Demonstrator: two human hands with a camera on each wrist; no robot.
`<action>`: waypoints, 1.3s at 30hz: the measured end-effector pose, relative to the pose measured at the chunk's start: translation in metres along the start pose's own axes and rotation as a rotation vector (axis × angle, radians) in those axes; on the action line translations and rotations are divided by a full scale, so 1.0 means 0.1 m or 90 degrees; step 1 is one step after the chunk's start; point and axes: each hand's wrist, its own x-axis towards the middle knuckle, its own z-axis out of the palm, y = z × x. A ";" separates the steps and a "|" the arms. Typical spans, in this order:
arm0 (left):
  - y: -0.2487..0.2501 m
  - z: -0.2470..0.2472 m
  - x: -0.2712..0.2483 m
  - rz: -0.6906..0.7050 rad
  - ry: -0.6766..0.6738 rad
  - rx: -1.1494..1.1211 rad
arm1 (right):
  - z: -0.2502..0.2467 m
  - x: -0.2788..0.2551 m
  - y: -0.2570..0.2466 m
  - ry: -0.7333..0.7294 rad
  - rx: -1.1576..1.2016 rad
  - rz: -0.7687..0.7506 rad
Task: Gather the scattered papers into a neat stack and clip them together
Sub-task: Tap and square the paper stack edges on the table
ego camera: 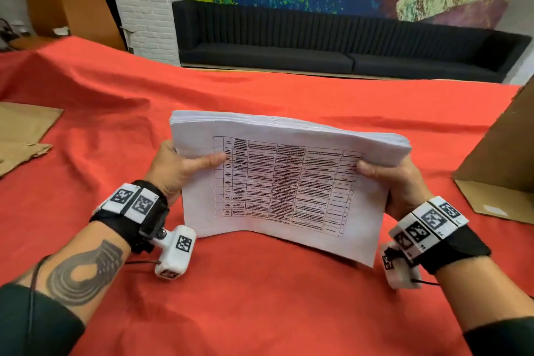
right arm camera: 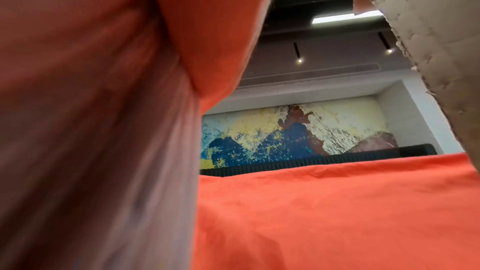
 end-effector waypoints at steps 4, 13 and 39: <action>0.00 -0.02 -0.03 -0.028 -0.033 0.013 | 0.00 -0.07 0.10 -0.024 -0.023 0.022; 0.11 0.06 0.04 0.024 -0.028 0.020 | 0.09 -0.01 0.09 0.005 0.002 -0.010; 0.09 -0.01 -0.15 0.083 -0.070 0.054 | 0.17 -0.32 0.03 -0.060 0.043 0.023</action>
